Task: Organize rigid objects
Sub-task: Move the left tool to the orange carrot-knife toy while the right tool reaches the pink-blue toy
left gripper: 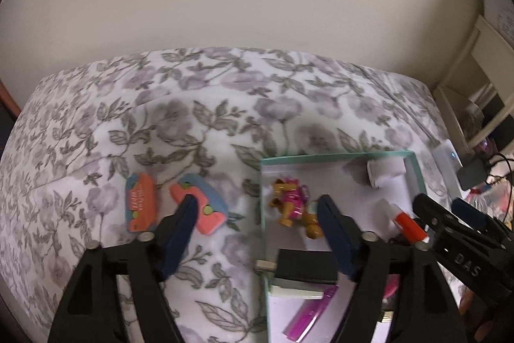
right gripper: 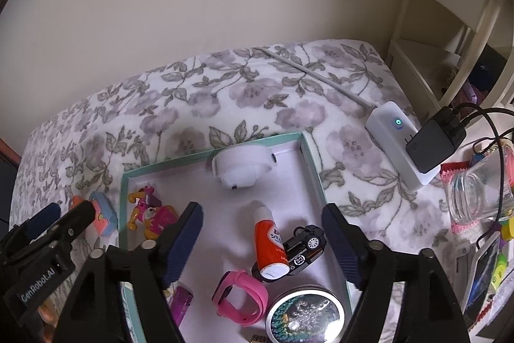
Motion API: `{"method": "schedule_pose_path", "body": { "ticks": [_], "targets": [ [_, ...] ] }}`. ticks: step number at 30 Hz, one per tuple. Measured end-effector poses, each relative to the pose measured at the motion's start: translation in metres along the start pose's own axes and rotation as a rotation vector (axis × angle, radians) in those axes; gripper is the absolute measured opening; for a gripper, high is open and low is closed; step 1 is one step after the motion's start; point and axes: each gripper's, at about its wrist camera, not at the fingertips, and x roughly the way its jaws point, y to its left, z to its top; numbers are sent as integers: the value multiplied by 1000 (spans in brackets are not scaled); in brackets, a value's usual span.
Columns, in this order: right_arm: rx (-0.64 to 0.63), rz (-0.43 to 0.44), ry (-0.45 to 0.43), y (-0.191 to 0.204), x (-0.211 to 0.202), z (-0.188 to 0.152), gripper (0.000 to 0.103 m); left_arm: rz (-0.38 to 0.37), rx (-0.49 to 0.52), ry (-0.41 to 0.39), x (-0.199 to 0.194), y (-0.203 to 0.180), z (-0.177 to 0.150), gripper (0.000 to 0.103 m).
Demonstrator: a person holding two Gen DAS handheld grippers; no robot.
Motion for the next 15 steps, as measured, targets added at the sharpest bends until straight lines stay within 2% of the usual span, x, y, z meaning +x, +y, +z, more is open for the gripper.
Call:
{"method": "schedule_pose_path", "body": {
  "ticks": [6, 11, 15],
  "targets": [
    [-8, 14, -2, 6, 3, -1, 102, 11, -40, -3, 2, 15, 4, 84],
    [-22, 28, -4, 14, 3, -1, 103, 18, -89, -4, 3, 33, 6, 93],
    [-54, 41, -12, 30, 3, -1, 103, 32, -138, -1, 3, 53, 9, 93]
  ]
}}
